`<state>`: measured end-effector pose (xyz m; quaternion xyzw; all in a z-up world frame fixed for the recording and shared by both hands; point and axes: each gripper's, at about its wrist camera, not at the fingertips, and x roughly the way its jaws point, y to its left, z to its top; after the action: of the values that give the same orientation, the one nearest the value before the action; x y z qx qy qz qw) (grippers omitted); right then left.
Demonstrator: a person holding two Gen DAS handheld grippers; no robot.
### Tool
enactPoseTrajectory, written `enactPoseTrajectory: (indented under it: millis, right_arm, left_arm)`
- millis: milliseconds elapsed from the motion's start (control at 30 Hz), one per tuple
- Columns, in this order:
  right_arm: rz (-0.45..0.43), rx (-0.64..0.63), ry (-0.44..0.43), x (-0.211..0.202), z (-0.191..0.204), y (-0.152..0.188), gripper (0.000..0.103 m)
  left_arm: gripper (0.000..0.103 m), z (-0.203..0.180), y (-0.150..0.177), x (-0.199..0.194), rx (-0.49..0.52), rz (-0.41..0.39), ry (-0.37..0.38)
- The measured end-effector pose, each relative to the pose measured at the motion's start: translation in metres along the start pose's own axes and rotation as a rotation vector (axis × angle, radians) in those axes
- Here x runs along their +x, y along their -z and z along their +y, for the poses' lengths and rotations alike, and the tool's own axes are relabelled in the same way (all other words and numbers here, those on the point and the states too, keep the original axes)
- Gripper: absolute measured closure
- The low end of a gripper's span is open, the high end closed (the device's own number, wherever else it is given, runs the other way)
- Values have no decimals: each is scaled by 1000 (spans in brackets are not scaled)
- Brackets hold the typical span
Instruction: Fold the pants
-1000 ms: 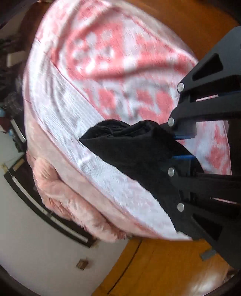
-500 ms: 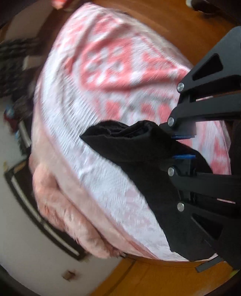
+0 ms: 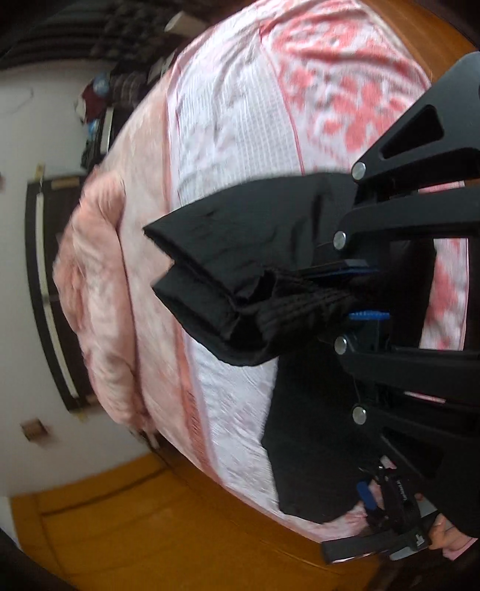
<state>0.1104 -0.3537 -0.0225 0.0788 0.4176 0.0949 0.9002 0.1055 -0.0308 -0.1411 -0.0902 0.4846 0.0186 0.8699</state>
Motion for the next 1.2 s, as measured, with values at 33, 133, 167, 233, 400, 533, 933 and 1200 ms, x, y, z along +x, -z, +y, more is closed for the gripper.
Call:
enactPoseTrajectory:
  millis: [33, 133, 167, 233, 400, 533, 933, 1200]
  right_arm:
    - [11, -8, -15, 5, 9, 2, 90]
    - [51, -43, -69, 25, 40, 7, 90]
    - [66, -58, -97, 33, 53, 9, 90]
    - [101, -82, -142, 48, 76, 12, 90]
    - [189, -140, -177, 85, 123, 28, 90]
    - [245, -186, -177, 106, 143, 45, 90]
    - [345, -146, -322, 127, 148, 70, 43]
    - [269, -219, -267, 88, 149, 62, 36]
  left_arm:
    - [11, 7, -1, -2, -10, -7, -11]
    - [10, 22, -4, -5, -37, -18, -34]
    - [10, 27, -5, -6, -47, -19, -40]
    - [10, 39, -5, -7, -74, -22, -47]
    - [10, 58, -2, -6, -124, -6, -59]
    - [10, 65, 1, -2, -144, 6, -57]
    - [10, 60, 4, 9, -139, 42, -39]
    - [10, 68, -7, 5, -115, 11, -63]
